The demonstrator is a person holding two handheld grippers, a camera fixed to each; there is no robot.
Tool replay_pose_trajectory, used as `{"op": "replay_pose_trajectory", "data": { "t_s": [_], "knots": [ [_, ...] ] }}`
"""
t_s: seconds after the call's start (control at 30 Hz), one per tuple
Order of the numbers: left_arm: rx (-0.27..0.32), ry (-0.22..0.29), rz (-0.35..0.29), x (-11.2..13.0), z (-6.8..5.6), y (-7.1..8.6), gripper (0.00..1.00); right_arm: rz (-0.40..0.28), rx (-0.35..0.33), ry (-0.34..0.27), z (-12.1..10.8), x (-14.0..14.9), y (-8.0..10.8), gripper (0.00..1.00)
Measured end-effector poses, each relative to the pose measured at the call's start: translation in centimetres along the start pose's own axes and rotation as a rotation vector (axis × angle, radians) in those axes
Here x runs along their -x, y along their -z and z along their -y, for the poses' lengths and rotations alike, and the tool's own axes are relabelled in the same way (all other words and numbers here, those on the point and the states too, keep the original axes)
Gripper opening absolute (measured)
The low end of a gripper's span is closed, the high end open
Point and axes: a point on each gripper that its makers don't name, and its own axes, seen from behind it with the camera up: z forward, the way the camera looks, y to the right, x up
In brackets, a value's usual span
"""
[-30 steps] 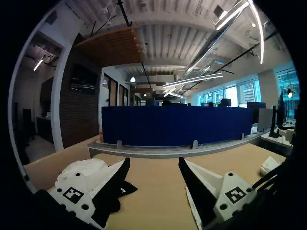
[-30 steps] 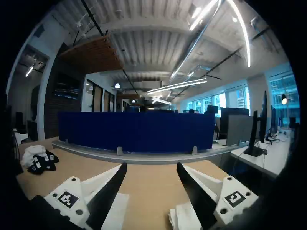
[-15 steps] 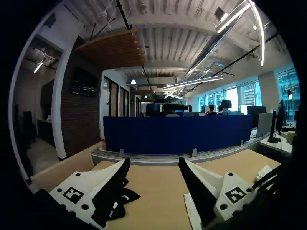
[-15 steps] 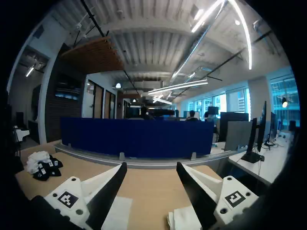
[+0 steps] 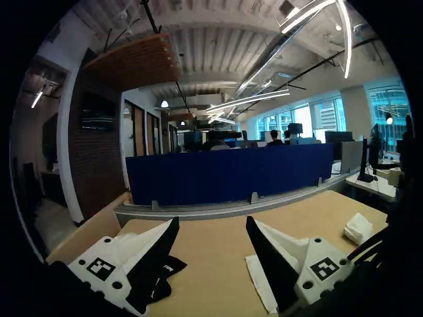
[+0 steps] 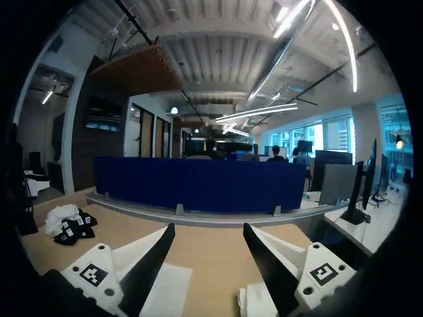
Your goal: Fold towel
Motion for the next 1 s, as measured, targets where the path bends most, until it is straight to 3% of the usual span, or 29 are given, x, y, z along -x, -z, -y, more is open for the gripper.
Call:
{"op": "replay_pose_trajectory", "data": {
  "t_s": [0.2, 0.5, 0.6, 1.0],
  "knots": [
    [0.083, -0.034, 0.053, 0.7, -1.3, -0.6, 0.94, 0.073, -0.083, 0.029, 1.4, 1.1, 0.4, 1.0],
    [0.298, -0.136, 0.192, 4.2, -5.9, -0.1, 0.94, 0.29, -0.269, 0.169, 5.0, 5.4, 2.4, 1.0],
    [0.339, -0.155, 0.237, 5.5, -6.7, 0.4, 0.94, 0.337, -0.308, 0.203, 5.5, 6.5, 2.9, 1.0],
    [0.382, -0.188, 0.312, 9.7, -7.8, 0.3, 0.94, 0.429, -0.362, 0.209, 6.2, 11.3, 2.8, 1.0]
  ]
}}
